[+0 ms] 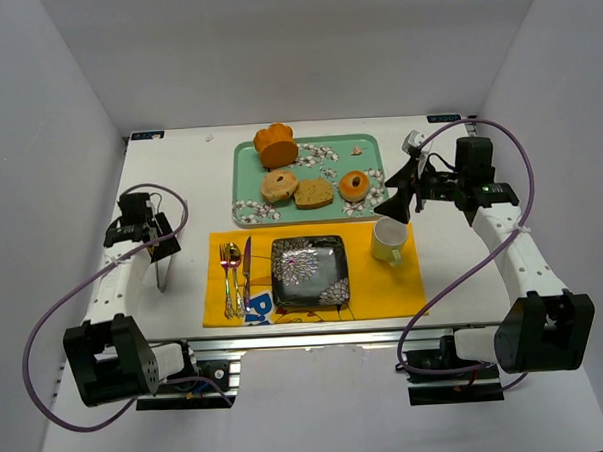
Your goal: Place the bread
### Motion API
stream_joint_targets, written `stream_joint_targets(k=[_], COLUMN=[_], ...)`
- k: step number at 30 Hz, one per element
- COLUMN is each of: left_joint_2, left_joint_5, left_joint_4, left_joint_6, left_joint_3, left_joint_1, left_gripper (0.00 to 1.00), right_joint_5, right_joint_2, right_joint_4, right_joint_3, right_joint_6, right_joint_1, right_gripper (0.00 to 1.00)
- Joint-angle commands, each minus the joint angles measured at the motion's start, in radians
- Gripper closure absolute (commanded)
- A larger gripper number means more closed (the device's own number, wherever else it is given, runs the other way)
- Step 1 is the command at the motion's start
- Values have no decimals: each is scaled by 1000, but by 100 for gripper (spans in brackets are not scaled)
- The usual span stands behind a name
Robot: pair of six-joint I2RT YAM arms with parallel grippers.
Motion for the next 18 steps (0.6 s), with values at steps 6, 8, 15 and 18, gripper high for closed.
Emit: stream_joint_targets(k=[6,8,15,18], left_joint_2=[73,101,224,260], left_joint_5=[181,208,161,147], left_joint_4=[251,295,405,433], left_joint_6=[373,395,462,469], left_joint_3=[-100,-109,-132,-129], left_joint_1=[61,61,59,61], left_gripper=[15,14,13,13], right_joint_5=[-31,-29,-12,-11], right_joint_2=[-9,-6,-3,2], right_joint_4=[58,56,41,28], right_joint_3=[-40,-40,-37,-37], right_joint_6=[-27,-27,-49,-52], right_joint_1=[-9,-14,-34,-42], right_gripper=[13,13,12,12])
